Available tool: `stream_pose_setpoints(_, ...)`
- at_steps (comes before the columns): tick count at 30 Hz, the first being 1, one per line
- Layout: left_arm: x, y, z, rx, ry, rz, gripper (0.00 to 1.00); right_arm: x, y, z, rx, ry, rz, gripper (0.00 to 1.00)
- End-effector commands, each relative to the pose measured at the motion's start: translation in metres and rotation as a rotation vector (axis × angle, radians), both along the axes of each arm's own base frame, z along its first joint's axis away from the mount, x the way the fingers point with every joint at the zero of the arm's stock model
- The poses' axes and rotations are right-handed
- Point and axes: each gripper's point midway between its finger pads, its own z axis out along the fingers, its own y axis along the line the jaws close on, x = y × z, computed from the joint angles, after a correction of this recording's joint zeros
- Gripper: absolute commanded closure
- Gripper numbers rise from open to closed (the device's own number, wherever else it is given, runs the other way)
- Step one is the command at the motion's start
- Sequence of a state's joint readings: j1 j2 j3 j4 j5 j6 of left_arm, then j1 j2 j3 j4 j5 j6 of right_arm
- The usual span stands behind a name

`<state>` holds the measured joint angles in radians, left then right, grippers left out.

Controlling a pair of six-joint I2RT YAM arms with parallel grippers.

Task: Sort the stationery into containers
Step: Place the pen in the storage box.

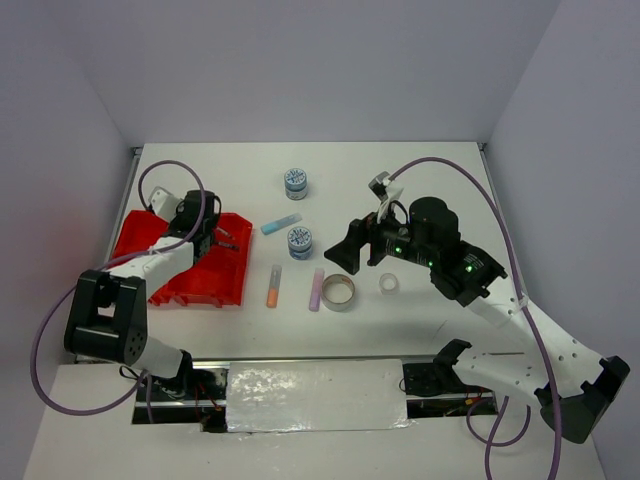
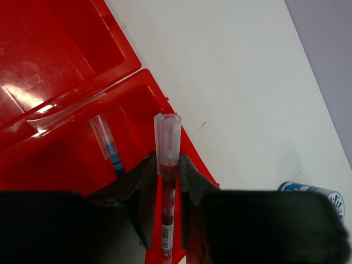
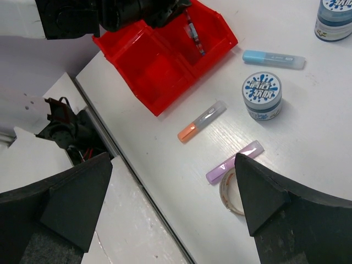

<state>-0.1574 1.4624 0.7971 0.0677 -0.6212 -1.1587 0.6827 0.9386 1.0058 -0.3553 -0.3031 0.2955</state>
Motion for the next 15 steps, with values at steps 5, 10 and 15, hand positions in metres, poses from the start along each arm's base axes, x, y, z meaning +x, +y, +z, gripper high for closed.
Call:
stream_pose_setpoints(5,-0.002,0.000,0.002,-0.039,0.027,0.027,0.37,-0.007,-0.003,0.011,0.010,-0.045,0.022,0.00)
stream_pose_setpoints(10,0.003,0.000,0.031,-0.012,-0.013,-0.005,0.20,-0.007,-0.002,0.016,0.017,-0.052,0.025,0.00)
stream_pose_setpoints(15,0.032,-0.017,0.119,0.068,-0.134,-0.170,0.06,-0.002,-0.003,0.026,0.030,-0.062,-0.003,0.00)
